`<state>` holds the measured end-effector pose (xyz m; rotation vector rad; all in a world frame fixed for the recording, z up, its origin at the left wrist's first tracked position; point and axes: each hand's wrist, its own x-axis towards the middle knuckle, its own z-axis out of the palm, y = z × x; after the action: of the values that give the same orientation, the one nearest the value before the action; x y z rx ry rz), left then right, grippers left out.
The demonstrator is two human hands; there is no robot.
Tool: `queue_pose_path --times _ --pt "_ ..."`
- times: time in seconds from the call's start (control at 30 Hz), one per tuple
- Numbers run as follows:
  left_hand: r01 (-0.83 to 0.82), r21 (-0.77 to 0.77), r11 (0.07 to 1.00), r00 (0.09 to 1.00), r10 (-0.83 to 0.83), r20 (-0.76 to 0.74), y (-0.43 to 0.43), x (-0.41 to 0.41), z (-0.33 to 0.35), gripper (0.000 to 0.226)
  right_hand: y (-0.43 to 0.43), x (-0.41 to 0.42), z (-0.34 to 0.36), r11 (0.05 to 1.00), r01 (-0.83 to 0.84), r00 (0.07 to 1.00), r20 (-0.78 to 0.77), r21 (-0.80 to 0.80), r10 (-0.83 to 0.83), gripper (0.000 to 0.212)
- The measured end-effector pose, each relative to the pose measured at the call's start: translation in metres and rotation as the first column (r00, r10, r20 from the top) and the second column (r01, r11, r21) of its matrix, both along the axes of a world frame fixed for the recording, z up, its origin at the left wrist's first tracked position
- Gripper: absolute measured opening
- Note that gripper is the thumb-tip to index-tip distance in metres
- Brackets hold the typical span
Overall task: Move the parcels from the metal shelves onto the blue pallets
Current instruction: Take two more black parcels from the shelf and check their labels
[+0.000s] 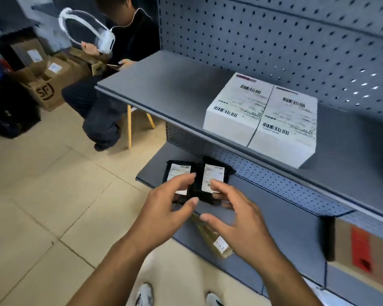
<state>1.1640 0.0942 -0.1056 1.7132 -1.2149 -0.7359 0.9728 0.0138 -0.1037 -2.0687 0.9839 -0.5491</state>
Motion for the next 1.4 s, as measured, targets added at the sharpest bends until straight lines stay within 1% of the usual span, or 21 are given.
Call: queue_pose_path --times 0.2,0.43,0.6,0.77,0.87,1.0,1.1,1.2,1.4 --pt "0.174 -0.024 0.984 0.985 -0.175 -0.014 -0.008 0.032 0.004 0.047 0.026 0.023 0.01 0.988 0.144 0.989 -0.033 -0.05 -0.146 0.071" --pt "0.332 -0.042 0.942 0.943 -0.333 -0.025 -0.02 0.046 -0.004 0.046 0.048 0.025 0.009 0.932 0.35 0.932 -0.061 -0.095 -0.356 0.069" --pt "0.416 -0.025 0.909 0.907 -0.416 -0.057 -0.023 0.045 -0.01 0.044 0.06 0.016 0.0 0.892 0.448 0.893 -0.028 -0.059 -0.45 0.073" --pt "0.42 -0.021 0.907 0.905 -0.42 -0.063 -0.027 0.046 -0.017 0.045 0.052 0.015 -0.009 0.881 0.47 0.881 -0.029 -0.053 -0.472 0.073" --pt "0.416 0.011 0.909 0.909 -0.415 -0.038 -0.032 0.046 -0.028 0.046 0.039 0.014 -0.021 0.886 0.461 0.887 -0.017 -0.037 -0.462 0.072" --pt "0.388 0.054 0.92 0.921 -0.389 0.018 -0.038 0.046 -0.05 0.049 0.014 0.011 -0.045 0.889 0.458 0.889 -0.023 -0.011 -0.458 0.071" --pt "0.339 0.1 0.935 0.931 -0.349 0.102 -0.047 0.057 -0.069 0.048 -0.009 0.013 -0.071 0.896 0.443 0.896 -0.03 -0.022 -0.443 0.071" --pt "0.307 0.151 0.94 0.931 -0.329 0.155 -0.056 0.073 -0.098 0.05 -0.028 0.013 -0.102 0.905 0.424 0.903 -0.064 -0.013 -0.424 0.072" --pt "0.244 0.144 0.959 0.928 -0.274 0.251 -0.082 0.104 -0.173 0.051 -0.065 0.019 -0.17 0.908 0.415 0.907 -0.058 -0.05 -0.418 0.073"
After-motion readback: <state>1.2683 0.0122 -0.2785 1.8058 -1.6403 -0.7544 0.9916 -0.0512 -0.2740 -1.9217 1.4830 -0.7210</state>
